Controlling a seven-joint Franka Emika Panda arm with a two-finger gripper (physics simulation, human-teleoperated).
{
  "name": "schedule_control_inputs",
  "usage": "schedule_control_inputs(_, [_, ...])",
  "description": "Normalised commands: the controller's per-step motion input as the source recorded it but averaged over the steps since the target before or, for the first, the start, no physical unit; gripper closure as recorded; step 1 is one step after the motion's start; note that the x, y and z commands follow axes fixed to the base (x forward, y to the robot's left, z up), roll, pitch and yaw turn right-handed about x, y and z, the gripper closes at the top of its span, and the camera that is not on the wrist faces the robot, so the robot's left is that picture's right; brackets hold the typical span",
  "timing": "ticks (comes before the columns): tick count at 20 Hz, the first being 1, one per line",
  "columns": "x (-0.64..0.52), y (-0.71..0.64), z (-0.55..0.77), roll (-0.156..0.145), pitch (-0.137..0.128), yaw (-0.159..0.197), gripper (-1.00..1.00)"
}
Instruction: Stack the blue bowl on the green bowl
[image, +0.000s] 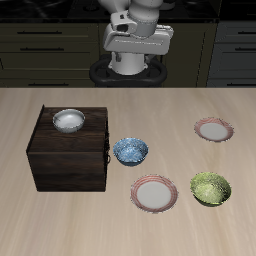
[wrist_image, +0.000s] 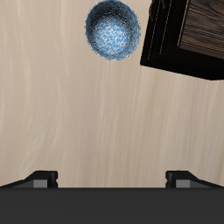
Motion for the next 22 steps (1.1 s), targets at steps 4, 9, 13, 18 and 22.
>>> schedule_control_inputs(4, [0.04, 0.11, 0.08, 0.120, -0.049, -0.039, -1.00])
schedule_control_inputs(9, [0.07, 0.03, 0.05, 0.091, -0.057, -0.037, -1.00])
schedule_control_inputs(13, [0.11, -0.01, -0.03, 0.008, -0.024, 0.005, -1.00])
schedule_control_inputs(18, [0.29, 0.21, -0.06, -0.016, -0.049, 0.018, -1.00])
schedule_control_inputs(22, [0.27, 0.28, 0.02, 0.014, -0.065, 0.027, -1.00])
